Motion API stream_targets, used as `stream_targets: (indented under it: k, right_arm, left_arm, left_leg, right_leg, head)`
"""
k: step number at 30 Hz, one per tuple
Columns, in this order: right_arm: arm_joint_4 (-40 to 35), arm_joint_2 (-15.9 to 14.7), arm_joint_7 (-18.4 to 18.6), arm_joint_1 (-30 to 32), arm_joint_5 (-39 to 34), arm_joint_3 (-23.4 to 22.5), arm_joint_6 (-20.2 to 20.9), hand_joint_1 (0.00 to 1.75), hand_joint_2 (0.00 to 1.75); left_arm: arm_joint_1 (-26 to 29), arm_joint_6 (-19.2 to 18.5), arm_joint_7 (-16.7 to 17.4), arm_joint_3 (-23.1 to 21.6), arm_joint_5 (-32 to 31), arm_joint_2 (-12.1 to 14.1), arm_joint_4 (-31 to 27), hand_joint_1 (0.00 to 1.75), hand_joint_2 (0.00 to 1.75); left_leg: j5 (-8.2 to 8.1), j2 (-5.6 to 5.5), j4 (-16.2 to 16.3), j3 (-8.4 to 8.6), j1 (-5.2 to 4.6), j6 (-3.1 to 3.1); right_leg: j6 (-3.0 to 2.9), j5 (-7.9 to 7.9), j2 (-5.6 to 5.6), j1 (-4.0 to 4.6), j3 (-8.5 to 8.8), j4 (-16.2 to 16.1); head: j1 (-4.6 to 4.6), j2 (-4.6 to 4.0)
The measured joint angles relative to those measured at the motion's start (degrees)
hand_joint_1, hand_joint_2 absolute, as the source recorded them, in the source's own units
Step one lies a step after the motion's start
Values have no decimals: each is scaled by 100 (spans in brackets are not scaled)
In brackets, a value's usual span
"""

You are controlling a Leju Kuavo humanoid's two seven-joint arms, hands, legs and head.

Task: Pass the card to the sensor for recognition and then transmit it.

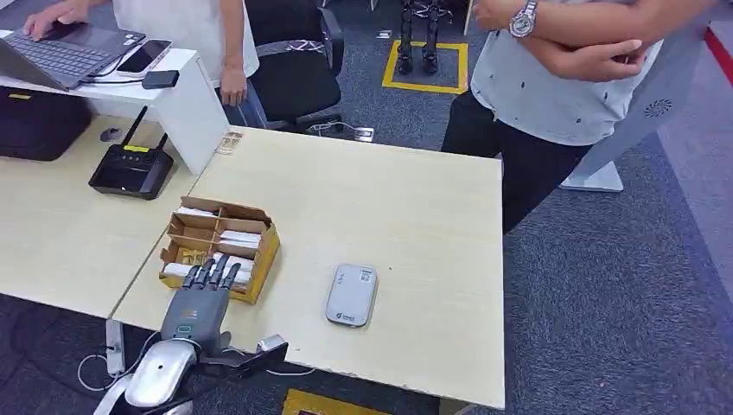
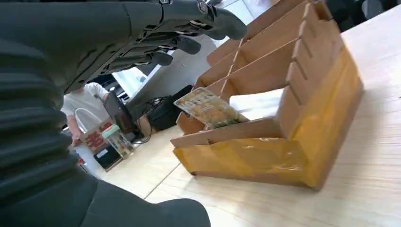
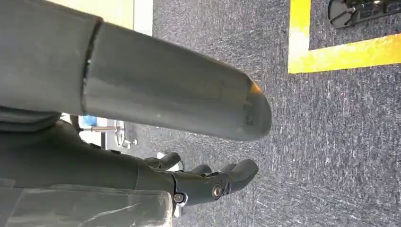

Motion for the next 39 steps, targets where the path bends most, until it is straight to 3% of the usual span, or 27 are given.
stream_targets:
  k: [11,20,39]
  right_arm:
    - [-2,0,-13,-1,4,44,11,0,0]
    - [-2,0,11,0,2,55,2,0,0]
    - [-2,-20,-15,-5,33,140,2,0,0]
  left_arm:
    - [11,-68,-56,450,0,2,0,0,175]
    - [72,46,-245,791,0,-260,0,0,175]
    - [-44,109,-489,1017,0,-564,155,0,175]
  left_leg:
    - [0,0,0,-1,0,0]
    - [0,0,0,-1,0,0]
    - [0,0,0,0,0,0]
  right_leg:
    - [0,0,0,0,0,0]
    - [0,0,0,0,0,0]
    - [0,0,0,0,0,0]
  head:
    - [0,0]
    - [2,0]
    - [0,0]
